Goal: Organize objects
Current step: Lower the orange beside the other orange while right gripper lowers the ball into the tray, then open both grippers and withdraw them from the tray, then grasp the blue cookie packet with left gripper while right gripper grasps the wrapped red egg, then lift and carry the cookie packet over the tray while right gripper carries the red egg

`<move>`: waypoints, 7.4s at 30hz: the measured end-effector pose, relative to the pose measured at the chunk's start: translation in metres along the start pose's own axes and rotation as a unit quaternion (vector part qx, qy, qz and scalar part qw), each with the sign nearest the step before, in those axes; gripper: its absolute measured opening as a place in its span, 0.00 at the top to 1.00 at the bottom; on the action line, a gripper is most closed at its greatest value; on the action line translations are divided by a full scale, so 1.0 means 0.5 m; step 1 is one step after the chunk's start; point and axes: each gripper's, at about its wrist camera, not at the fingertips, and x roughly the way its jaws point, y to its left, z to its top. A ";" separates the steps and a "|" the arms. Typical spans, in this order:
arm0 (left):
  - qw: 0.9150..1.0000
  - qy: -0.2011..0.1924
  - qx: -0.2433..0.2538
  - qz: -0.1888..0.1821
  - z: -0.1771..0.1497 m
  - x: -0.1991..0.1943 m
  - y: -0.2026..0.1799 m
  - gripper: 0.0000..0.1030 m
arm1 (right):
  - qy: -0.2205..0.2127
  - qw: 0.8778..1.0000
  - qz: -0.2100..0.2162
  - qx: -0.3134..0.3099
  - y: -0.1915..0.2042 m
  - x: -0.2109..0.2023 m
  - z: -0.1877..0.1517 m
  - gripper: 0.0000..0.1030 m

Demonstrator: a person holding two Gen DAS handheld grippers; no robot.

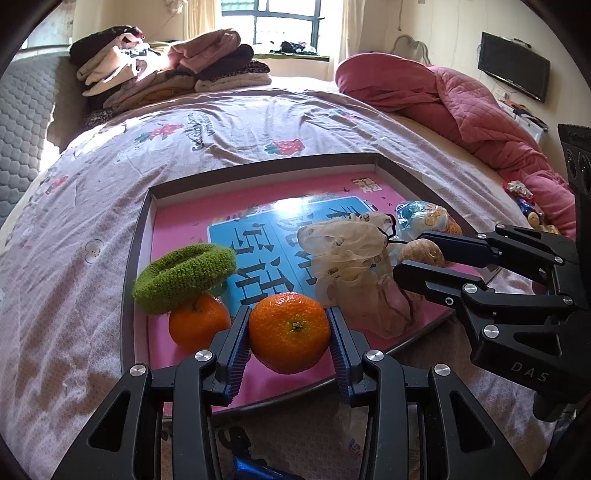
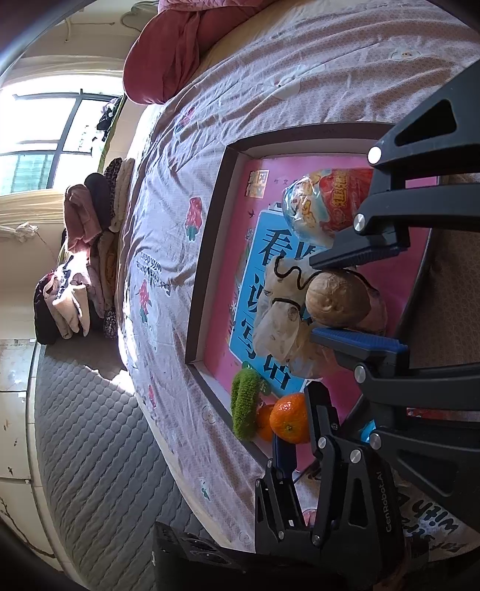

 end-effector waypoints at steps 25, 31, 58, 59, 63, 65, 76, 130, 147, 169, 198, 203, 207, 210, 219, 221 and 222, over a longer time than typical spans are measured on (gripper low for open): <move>1.000 0.012 -0.012 -0.006 0.000 0.012 0.014 0.59 | 0.028 1.000 0.008 0.009 -0.007 0.028 -0.018 0.68; 1.000 0.013 -0.011 -0.006 -0.001 0.011 0.014 0.59 | 0.032 0.999 0.006 0.004 -0.002 0.028 -0.018 0.68; 0.999 0.027 -0.019 -0.013 0.010 0.001 0.019 0.51 | 0.044 0.999 -0.006 0.015 -0.001 0.018 -0.011 0.64; 0.999 0.026 -0.020 -0.014 0.011 -0.001 0.020 0.51 | 0.043 0.999 -0.007 0.015 -0.001 0.016 -0.010 0.64; 1.000 0.018 -0.022 -0.012 0.014 -0.014 0.021 0.50 | 0.034 0.999 -0.011 0.017 -0.006 0.004 -0.005 0.63; 1.000 0.011 -0.022 -0.005 0.018 -0.025 0.021 0.47 | 0.028 0.999 -0.012 0.019 -0.009 -0.005 -0.001 0.63; 0.997 -0.051 -0.058 0.004 0.044 -0.151 0.051 0.34 | -0.036 0.999 -0.015 0.021 -0.001 -0.106 0.028 0.61; 0.994 -0.063 0.086 0.016 -0.203 -0.252 0.001 0.27 | -0.035 0.999 0.032 -0.019 0.137 -0.222 -0.096 0.39; 0.994 -0.028 0.105 0.017 -0.219 -0.203 -0.006 0.27 | -0.009 0.999 0.034 -0.030 0.146 -0.184 -0.110 0.39; 0.995 -0.004 0.094 0.019 -0.194 -0.137 0.026 0.27 | 0.024 0.998 0.040 -0.029 0.147 -0.085 -0.108 0.39; 0.999 -0.003 0.050 -0.011 -0.169 -0.100 0.031 0.40 | 0.013 0.999 0.050 -0.001 0.123 -0.054 -0.100 0.49; 0.999 -0.005 0.053 -0.008 -0.169 -0.104 0.022 0.45 | 0.010 0.999 0.052 0.004 0.121 -0.058 -0.098 0.49; 0.999 -0.004 0.051 -0.005 -0.168 -0.106 0.022 0.46 | 0.006 0.999 0.052 0.005 0.119 -0.063 -0.097 0.49; 0.999 -0.006 0.048 -0.006 -0.167 -0.109 0.021 0.47 | 0.004 0.999 0.053 0.007 0.119 -0.066 -0.097 0.49; 0.999 -0.016 0.049 -0.012 -0.166 -0.129 0.016 0.49 | -0.012 0.998 0.056 0.012 0.113 -0.090 -0.091 0.49; 0.999 -0.020 0.050 -0.011 -0.165 -0.137 0.015 0.49 | -0.017 0.998 0.055 0.014 0.110 -0.098 -0.087 0.49; 0.999 -0.022 0.049 -0.011 -0.164 -0.142 0.014 0.49 | -0.020 0.998 0.055 0.016 0.109 -0.103 -0.085 0.49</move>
